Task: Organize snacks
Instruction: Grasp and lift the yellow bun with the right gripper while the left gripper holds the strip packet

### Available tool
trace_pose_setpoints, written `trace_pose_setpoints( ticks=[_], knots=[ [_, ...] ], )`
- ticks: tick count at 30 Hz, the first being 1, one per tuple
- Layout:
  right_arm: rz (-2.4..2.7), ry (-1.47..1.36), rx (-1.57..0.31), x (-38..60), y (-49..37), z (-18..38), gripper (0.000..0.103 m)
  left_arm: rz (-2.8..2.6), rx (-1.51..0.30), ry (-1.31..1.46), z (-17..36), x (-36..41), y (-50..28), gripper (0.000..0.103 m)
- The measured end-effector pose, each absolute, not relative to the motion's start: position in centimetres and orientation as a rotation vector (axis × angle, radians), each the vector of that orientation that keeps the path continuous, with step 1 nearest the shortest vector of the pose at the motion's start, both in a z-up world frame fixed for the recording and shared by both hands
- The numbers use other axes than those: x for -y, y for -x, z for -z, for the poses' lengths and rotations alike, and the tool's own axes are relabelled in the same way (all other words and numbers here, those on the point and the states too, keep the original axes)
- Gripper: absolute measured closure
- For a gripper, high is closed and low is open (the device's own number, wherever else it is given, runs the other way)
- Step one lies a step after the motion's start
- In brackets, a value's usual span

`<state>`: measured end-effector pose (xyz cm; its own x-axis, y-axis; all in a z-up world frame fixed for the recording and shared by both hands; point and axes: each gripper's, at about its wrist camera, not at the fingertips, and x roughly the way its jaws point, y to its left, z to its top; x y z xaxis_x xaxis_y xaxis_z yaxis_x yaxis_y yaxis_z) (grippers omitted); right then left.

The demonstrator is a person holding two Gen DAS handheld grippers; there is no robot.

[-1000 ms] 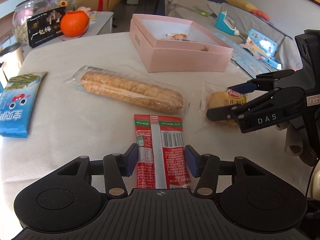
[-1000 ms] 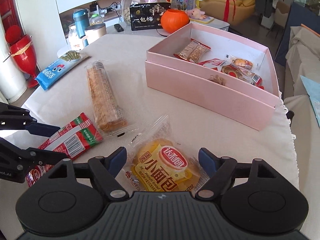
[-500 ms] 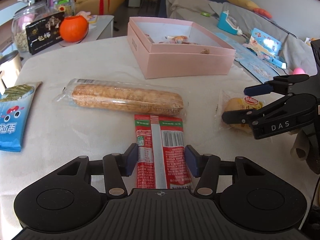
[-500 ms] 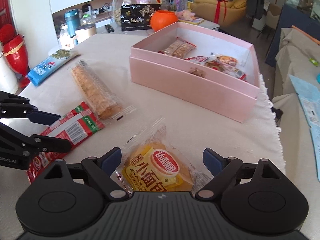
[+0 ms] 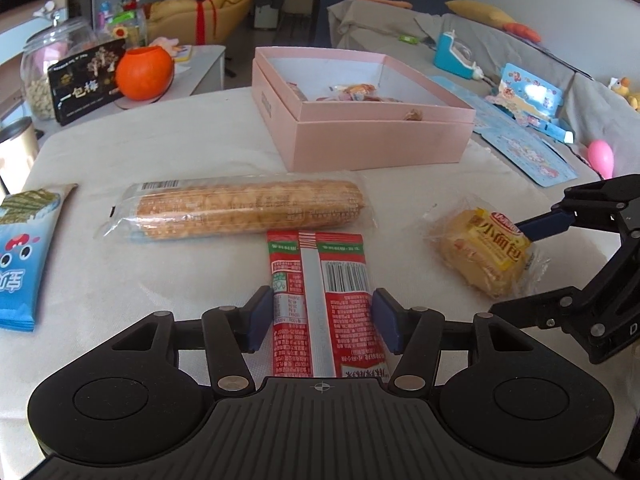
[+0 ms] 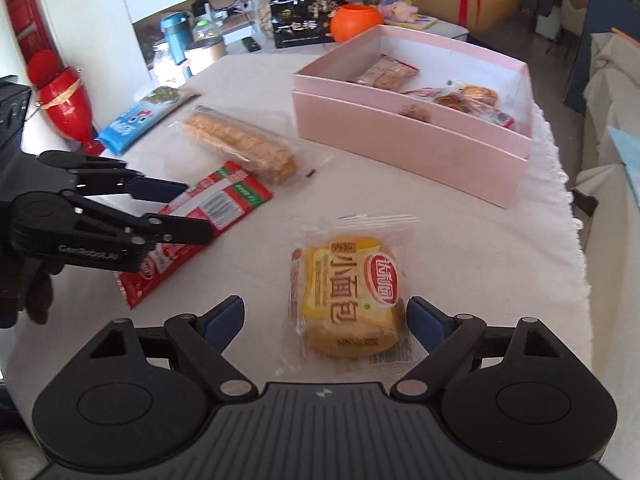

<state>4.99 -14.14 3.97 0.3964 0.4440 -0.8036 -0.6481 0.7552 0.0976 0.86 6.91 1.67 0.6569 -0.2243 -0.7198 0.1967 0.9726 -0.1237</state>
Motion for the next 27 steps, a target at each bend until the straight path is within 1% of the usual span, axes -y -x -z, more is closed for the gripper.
trace_pose_setpoints(
  ticks=[5, 9, 10, 11, 12, 13, 15, 21, 22, 23, 25, 27],
  knots=[
    [-0.665, 0.313, -0.870, 12.1, -4.7, -4.3, 0.014, 0.237, -0.819, 0.034, -1.7, -6.9, -0.7, 0.043],
    [-0.586, 0.287, -0.902, 12.0, -6.4, -3.4, 0.014, 0.236, -0.816, 0.030, -1.7, -6.9, -0.6, 0.043],
    [-0.572, 0.260, -0.914, 12.3, -6.8, -3.2, 0.016, 0.237, -0.818, 0.030, -1.7, -6.9, -0.7, 0.043],
    [-0.561, 0.234, -0.924, 12.6, -7.2, -3.0, 0.019, 0.237, -0.822, 0.030, -1.7, -6.9, -0.6, 0.043],
    [-0.561, 0.211, -0.932, 12.9, -7.4, -3.0, 0.027, 0.237, -0.828, 0.033, -1.8, -6.9, -0.6, 0.043],
    [-0.564, 0.190, -0.936, 13.2, -7.6, -3.1, 0.041, 0.237, -0.838, 0.037, -1.9, -7.0, -0.6, 0.043],
    [-0.556, 0.188, -0.924, 13.6, -7.6, -3.7, 0.049, 0.255, -0.869, 0.031, -2.1, -6.9, -0.6, 0.043],
    [-0.555, 0.184, -0.865, 14.4, -7.0, -5.5, 0.050, 0.321, -0.914, -0.065, -2.3, -6.1, 0.0, 0.042],
    [-0.551, 0.185, -0.861, 14.4, -6.9, -5.7, 0.050, 0.325, -0.919, -0.074, -2.4, -6.0, 0.0, 0.043],
    [-0.548, 0.187, -0.857, 14.4, -6.9, -5.8, 0.050, 0.330, -0.924, -0.078, -2.5, -5.9, 0.1, 0.048],
    [-0.543, 0.187, -0.850, 14.6, -6.8, -6.0, 0.050, 0.348, -0.927, -0.065, -2.8, -6.0, 0.3, 0.051],
    [-0.537, 0.184, -0.845, 14.8, -6.8, -6.1, 0.050, 0.354, -0.919, -0.052, -3.3, -6.2, 0.6, 0.052]
  ],
)
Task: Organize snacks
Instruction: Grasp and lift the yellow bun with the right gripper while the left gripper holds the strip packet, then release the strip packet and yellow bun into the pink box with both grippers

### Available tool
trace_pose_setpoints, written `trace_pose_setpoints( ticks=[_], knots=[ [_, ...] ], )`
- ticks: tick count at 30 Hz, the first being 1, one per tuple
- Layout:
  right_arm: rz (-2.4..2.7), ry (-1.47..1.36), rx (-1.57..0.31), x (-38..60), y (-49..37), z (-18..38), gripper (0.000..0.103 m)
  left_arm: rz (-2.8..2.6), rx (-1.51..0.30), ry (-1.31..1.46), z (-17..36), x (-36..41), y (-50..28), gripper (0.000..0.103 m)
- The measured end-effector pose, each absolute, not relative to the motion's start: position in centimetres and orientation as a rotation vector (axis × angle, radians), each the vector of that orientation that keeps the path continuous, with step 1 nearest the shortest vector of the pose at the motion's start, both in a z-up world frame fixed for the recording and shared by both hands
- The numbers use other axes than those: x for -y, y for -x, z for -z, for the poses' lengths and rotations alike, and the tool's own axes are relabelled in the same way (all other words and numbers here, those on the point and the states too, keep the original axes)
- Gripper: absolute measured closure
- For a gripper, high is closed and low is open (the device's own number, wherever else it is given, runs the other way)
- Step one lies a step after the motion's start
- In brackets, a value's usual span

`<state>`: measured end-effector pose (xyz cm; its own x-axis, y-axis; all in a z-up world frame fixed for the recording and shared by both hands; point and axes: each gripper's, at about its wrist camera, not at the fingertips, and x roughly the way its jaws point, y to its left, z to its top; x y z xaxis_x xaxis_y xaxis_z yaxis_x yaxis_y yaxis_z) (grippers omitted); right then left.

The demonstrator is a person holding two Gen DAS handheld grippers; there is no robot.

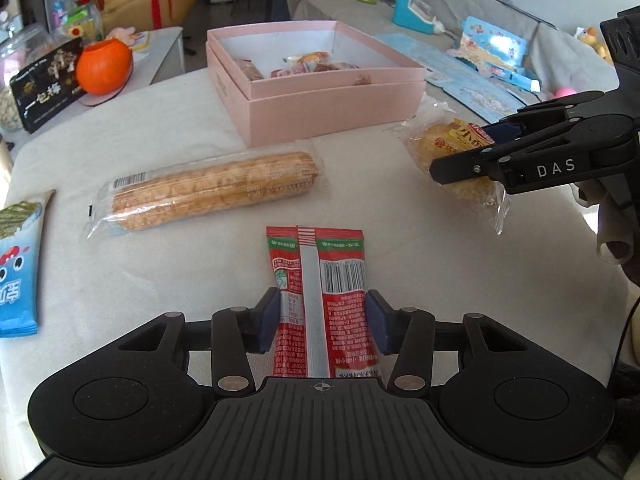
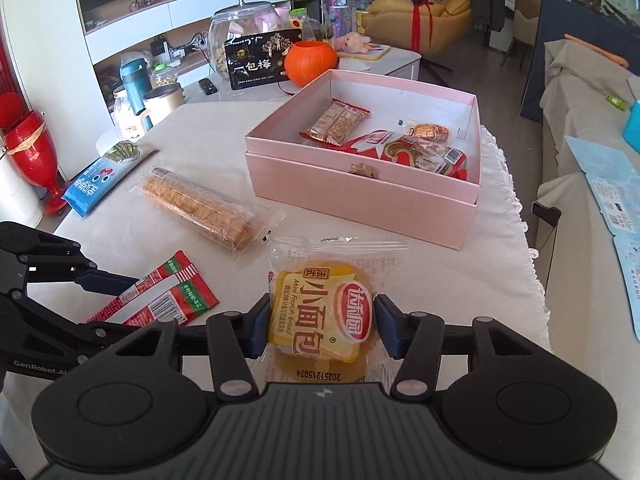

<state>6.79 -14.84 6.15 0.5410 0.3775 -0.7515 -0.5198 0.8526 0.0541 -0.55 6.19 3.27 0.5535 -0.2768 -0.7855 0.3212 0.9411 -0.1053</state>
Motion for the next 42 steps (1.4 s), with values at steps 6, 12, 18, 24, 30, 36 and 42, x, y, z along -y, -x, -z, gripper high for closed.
trace_pose_setpoints(
  ticks=[6, 12, 18, 24, 30, 36, 42],
  knots=[
    [-0.510, 0.143, -0.819, 16.3, -6.8, -7.0, 0.050, 0.330, -0.818, -0.003, -6.3, -6.9, 0.8, 0.053],
    [-0.537, 0.064, -0.713, 17.3, -8.1, -11.9, 0.050, 0.381, -0.572, 0.076, -15.0, -7.4, -3.3, 0.053],
    [-0.454, 0.051, -0.549, 15.4, -15.4, -20.2, 0.015, 0.462, -0.513, 0.229, -17.8, -6.6, -16.0, 0.045],
    [-0.327, 0.046, -0.655, 15.8, -19.3, -17.0, 0.013, 0.374, -0.607, 0.298, -12.0, -9.4, -17.0, 0.050],
    [-0.417, 0.077, -0.785, 16.3, -15.9, -10.6, 0.013, 0.057, -0.612, 0.137, -9.1, -18.2, -11.0, 0.050],
    [-0.571, 0.124, -0.846, 12.3, -13.2, -7.5, 0.013, -0.262, -0.700, 0.253, -5.7, -28.8, -7.1, 0.050],
    [-0.700, 0.194, -0.835, 6.0, -11.8, -6.8, 0.013, -0.204, -0.751, 0.276, -3.3, -28.9, -4.7, 0.052]
  ],
)
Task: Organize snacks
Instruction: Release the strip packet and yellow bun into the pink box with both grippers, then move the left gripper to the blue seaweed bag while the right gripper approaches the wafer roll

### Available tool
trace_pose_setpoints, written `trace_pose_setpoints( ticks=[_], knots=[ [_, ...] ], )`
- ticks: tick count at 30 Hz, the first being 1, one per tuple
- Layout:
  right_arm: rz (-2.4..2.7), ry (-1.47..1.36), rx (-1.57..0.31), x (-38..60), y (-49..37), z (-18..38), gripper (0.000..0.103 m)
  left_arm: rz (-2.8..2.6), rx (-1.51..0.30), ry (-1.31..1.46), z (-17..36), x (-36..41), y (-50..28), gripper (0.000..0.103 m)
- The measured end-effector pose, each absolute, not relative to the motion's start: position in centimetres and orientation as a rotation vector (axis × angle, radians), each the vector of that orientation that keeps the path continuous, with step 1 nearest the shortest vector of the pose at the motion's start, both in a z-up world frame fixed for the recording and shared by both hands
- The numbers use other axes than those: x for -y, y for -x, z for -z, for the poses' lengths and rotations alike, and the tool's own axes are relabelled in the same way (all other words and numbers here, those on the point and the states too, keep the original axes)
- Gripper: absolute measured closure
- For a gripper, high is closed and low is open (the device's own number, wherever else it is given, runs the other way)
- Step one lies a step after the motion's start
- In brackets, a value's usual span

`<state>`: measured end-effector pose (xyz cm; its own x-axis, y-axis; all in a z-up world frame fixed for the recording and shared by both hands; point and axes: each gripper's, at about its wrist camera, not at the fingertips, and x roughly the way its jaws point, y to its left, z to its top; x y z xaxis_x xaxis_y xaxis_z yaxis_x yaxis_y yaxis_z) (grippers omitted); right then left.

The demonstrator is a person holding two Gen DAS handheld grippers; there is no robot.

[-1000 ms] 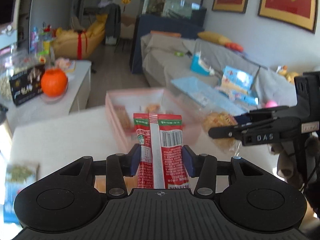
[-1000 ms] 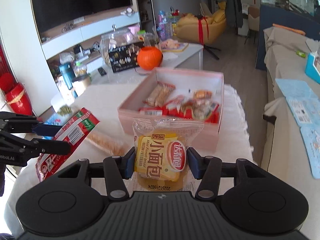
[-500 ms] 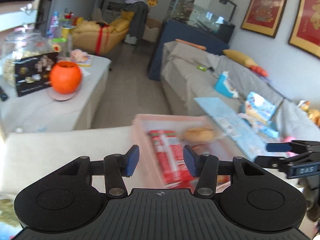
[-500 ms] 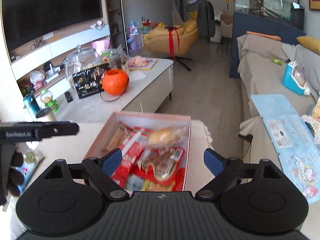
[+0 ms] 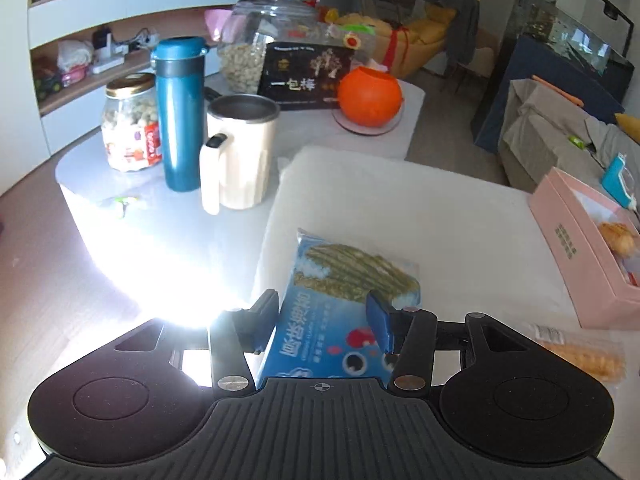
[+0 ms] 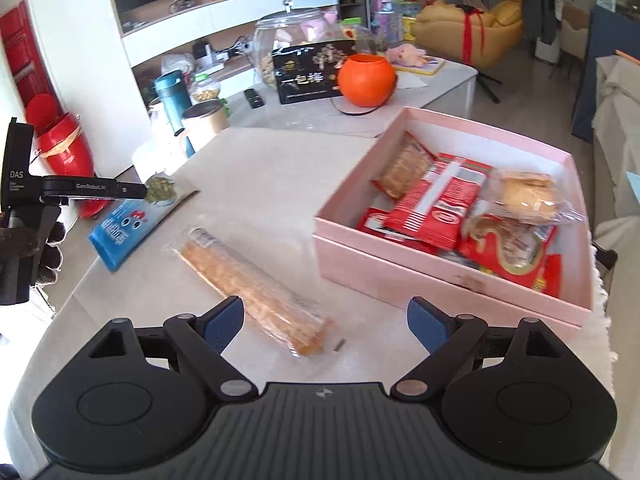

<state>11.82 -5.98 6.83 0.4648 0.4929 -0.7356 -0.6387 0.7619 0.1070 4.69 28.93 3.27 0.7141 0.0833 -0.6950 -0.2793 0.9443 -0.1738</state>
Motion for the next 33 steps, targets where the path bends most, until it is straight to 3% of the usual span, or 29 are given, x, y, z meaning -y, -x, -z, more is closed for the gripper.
trace_pose_setpoints(
  ticks=[8, 10, 12, 16, 19, 23, 27, 29, 31, 33],
  knots=[
    [-0.739, 0.458, -0.698, -2.8, -10.7, -5.2, 0.018, -0.075, -0.749, 0.172, -2.8, -23.0, -3.7, 0.051],
    [-0.765, 0.451, -0.759, -3.8, -11.2, -4.4, 0.039, -0.071, -0.752, 0.163, -2.7, -22.8, -3.6, 0.051],
    [-0.777, 0.416, -0.815, -3.7, -11.3, -4.0, 0.051, -0.043, -0.761, 0.164, -2.7, -22.6, -3.3, 0.051],
    [-0.758, 0.361, -0.834, -1.2, -10.2, -4.2, 0.062, 0.083, -0.783, 0.131, -2.4, -21.2, -3.4, 0.051],
    [-0.751, 0.302, -0.886, 2.0, -9.6, -4.2, 0.064, 0.151, -0.784, 0.100, -2.2, -19.1, -3.6, 0.049],
    [-0.693, 0.260, -0.925, 5.8, -9.0, -4.2, 0.064, 0.090, -0.776, 0.045, -2.4, -17.2, -4.5, 0.047],
    [-0.614, 0.273, -0.908, 8.6, -8.2, -4.0, 0.062, -0.026, -0.714, 0.025, -4.4, -17.0, -4.6, 0.052],
    [-0.584, 0.302, -0.880, 9.3, -7.7, -3.8, 0.054, 0.011, -0.708, 0.040, -5.3, -16.3, -4.3, 0.052],
    [-0.563, 0.339, -0.858, 9.5, -7.3, -3.3, 0.029, 0.070, -0.724, 0.003, -5.6, -14.5, -4.1, 0.052],
    [-0.550, 0.353, -0.844, 9.4, -7.1, -2.5, 0.023, 0.114, -0.739, -0.052, -5.4, -12.5, -3.9, 0.051]
  ],
)
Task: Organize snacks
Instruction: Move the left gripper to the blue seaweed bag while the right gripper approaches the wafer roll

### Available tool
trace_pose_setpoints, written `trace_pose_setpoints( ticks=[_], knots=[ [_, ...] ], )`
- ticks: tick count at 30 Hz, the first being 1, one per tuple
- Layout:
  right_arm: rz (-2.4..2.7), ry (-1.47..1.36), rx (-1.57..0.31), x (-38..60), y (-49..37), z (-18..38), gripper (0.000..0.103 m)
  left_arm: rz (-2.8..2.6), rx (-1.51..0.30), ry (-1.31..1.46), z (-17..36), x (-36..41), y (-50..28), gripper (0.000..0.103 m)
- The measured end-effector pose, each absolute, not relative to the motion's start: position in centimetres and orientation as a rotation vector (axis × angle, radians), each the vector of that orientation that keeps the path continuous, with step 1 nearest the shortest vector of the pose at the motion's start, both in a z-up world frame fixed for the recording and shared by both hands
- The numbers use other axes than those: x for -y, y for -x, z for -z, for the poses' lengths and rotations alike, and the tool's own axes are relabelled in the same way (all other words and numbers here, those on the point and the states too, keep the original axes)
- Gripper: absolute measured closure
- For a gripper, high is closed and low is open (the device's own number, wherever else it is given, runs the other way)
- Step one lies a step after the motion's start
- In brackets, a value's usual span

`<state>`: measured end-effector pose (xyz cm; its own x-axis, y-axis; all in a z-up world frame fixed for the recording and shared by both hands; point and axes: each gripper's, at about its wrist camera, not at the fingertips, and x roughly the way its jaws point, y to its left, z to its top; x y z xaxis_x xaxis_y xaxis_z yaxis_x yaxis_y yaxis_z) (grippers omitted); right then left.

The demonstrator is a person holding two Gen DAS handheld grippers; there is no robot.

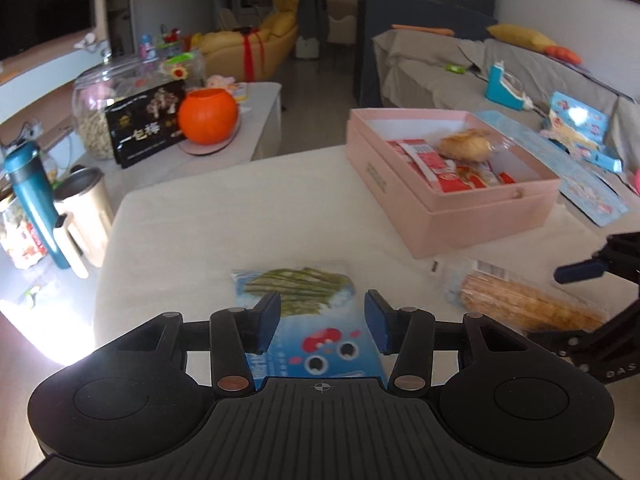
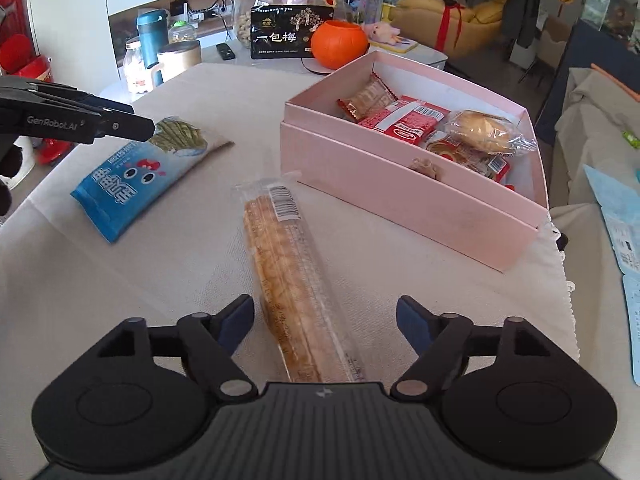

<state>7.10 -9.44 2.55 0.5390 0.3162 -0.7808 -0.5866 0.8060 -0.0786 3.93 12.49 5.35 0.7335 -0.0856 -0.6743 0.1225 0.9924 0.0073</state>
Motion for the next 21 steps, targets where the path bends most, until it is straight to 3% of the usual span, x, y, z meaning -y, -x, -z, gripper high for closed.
trace_pose_setpoints(
  ticks=[10, 21],
  knots=[
    [-0.495, 0.212, -0.782, 10.7, -7.3, -0.4, 0.004, 0.170, -0.841, -0.175, -2.4, -8.1, -4.9, 0.048],
    [-0.503, 0.183, -0.759, 11.1, -6.9, 0.0, 0.000, 0.175, -0.797, -0.040, -3.7, -10.5, -4.8, 0.048]
  ],
)
